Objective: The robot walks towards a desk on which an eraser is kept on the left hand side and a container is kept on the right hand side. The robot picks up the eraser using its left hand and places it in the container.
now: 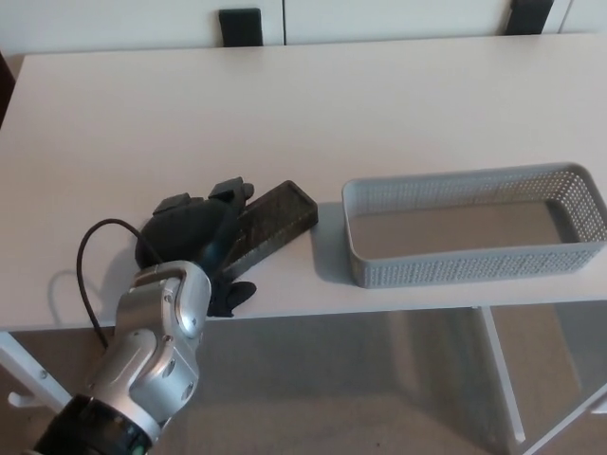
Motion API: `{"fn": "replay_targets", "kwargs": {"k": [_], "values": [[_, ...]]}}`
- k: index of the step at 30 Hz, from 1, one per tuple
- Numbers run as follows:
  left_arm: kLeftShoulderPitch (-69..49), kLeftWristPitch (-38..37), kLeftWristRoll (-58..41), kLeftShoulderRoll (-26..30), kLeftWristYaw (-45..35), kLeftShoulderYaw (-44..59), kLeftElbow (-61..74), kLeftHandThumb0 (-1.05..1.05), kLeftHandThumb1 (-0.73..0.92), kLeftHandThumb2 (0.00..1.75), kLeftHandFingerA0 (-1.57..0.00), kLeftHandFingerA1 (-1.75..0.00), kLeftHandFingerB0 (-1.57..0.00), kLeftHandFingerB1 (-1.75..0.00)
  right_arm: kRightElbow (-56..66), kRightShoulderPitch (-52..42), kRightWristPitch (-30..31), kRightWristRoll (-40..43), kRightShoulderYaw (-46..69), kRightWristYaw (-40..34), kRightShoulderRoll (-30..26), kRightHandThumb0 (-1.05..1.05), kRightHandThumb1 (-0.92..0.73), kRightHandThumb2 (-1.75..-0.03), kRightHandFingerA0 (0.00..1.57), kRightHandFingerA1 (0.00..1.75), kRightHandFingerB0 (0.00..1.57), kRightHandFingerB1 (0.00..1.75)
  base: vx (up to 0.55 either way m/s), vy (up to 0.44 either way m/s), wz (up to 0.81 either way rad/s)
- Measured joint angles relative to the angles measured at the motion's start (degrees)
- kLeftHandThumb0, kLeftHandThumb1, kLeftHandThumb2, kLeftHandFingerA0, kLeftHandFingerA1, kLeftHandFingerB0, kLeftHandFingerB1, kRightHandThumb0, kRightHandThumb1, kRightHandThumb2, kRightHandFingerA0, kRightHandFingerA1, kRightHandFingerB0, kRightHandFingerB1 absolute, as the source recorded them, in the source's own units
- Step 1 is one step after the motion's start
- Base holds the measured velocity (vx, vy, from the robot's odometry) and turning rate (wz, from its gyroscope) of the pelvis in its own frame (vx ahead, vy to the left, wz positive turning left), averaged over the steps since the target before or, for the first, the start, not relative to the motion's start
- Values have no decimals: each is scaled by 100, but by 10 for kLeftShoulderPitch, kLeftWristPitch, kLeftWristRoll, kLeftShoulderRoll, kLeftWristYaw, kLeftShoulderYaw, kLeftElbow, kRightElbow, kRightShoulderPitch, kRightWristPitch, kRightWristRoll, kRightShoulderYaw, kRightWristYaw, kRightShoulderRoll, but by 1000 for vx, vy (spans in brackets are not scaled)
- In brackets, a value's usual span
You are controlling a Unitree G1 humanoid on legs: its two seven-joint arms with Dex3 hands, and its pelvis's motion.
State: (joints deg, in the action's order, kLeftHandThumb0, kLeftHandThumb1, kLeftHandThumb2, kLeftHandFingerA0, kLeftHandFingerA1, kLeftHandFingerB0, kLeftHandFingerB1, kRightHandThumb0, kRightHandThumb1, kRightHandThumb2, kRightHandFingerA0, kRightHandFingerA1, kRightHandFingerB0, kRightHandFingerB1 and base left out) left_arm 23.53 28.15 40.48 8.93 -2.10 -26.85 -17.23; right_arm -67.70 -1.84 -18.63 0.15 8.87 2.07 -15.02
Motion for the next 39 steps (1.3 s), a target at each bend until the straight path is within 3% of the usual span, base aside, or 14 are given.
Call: {"fn": "replay_targets", "kwargs": {"k": [3,5,6,14,15,16,17,21,22,25,36,37,38,39], "values": [[4,0,-1,0,-3,-3,-6,-27,35,88,-1,-48,0,-46,1,0,0,0,2,2,0,-43,-38,-81,77,75,56,64,0,0,0],[7,0,0,0,-5,-6,-8,-29,33,88,-1,-48,0,-46,1,0,1,0,2,2,0,-39,-52,-55,79,66,66,56,0,0,0],[9,0,0,0,-5,-8,-9,-30,32,87,-1,-48,0,-46,1,0,1,0,2,2,0,-43,-38,-80,78,77,57,64,0,0,0],[26,6,9,-10,-5,-24,-26,-58,45,72,-24,-42,-8,-34,2,0,1,0,2,3,0,-42,-38,-80,75,75,56,64,0,0,0],[29,8,11,-12,-4,-27,-31,-42,62,59,-60,-47,-18,-28,2,0,1,0,2,4,0,-45,-39,-81,77,76,56,64,0,0,0],[32,8,13,-14,-3,-32,-38,-27,65,59,-73,-103,-30,-31,3,0,1,0,2,4,-1,-45,-39,-81,76,76,56,64,0,0,0],[35,8,15,-14,1,-34,-41,-24,70,61,-79,-116,-54,-38,4,0,1,0,1,4,-1,-45,-39,-81,76,76,56,64,0,0,0],[63,1,20,-5,-7,-50,-49,-25,57,61,-63,-132,-64,-46,5,3,4,0,1,5,-1,-43,-40,-81,76,75,55,64,0,0,0],[69,1,20,-4,-13,-55,-51,-33,51,76,-67,-108,-56,-54,5,4,5,0,1,6,-1,-44,-40,-81,76,75,55,63,0,0,0],[79,0,22,-2,-24,-68,-57,-20,63,58,-55,-139,-50,-41,5,4,7,-1,1,6,-1,-43,-39,-81,76,75,55,64,0,0,0],[69,-17,26,-5,7,-58,-72,-29,77,63,-71,-128,-49,-42,17,4,10,-1,0,7,-4,-44,-40,-81,76,73,56,63,0,0,0],[66,-19,26,-5,11,-53,-69,-29,68,103,-82,-110,-59,-68,18,4,10,-1,0,7,-4,-45,-40,-81,77,74,57,64,0,0,0],[59,-23,24,-9,20,-42,-65,-29,66,98,-83,-115,-61,-67,18,4,11,-1,-1,7,-4,-44,-40,-81,76,73,57,64,0,0,0],[52,-27,21,-12,31,-31,-62,-29,79,63,-63,-154,-68,-55,19,3,11,-1,-1,7,-4,-44,-40,-81,76,73,57,64,0,0,0]]}}
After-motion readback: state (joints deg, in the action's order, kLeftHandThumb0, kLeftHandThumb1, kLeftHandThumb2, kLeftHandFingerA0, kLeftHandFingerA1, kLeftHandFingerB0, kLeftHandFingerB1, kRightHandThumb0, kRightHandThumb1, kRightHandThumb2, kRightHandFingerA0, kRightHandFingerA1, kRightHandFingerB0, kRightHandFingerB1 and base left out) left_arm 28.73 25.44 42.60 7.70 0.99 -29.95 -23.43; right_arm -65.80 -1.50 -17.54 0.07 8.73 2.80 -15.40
